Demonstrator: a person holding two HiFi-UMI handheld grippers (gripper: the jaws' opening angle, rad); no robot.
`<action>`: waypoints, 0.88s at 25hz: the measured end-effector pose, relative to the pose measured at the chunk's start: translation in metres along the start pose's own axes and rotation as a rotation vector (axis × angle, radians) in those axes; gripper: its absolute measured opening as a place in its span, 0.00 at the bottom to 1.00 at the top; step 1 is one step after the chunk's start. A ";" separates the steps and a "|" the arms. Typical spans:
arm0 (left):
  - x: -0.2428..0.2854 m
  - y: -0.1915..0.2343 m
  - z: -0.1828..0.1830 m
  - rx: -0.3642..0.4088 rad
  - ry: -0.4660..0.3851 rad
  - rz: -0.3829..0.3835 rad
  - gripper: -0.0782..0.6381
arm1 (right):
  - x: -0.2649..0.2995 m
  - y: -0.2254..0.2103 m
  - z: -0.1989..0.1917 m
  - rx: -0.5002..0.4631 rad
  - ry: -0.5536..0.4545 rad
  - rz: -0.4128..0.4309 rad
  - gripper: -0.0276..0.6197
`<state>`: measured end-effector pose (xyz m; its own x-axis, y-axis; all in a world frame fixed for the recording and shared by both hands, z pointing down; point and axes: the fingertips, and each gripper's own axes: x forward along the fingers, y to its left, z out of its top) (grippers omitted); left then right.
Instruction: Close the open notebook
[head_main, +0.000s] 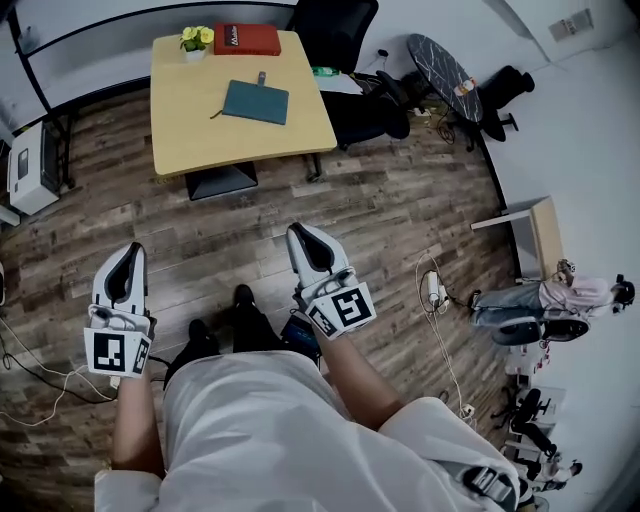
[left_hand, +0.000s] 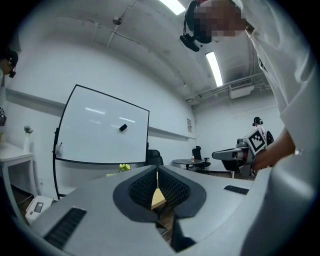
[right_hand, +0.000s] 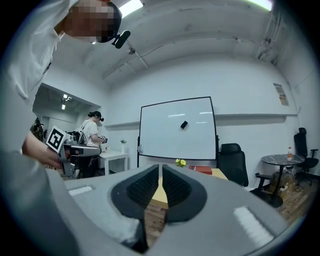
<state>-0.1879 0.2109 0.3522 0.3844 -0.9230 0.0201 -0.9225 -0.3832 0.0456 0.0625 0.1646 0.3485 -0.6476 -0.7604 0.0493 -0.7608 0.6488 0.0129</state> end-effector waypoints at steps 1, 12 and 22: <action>-0.008 0.003 -0.006 -0.014 0.004 -0.004 0.13 | 0.001 0.009 -0.001 -0.004 0.011 0.002 0.08; -0.047 -0.018 -0.028 -0.056 -0.004 0.043 0.13 | -0.034 0.032 -0.009 -0.041 0.002 0.020 0.08; -0.027 -0.098 -0.010 -0.059 -0.008 0.046 0.13 | -0.115 -0.023 0.014 -0.049 -0.077 0.023 0.08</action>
<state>-0.1077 0.2739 0.3571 0.3416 -0.9397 0.0159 -0.9354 -0.3382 0.1033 0.1536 0.2368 0.3286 -0.6677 -0.7440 -0.0269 -0.7439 0.6654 0.0620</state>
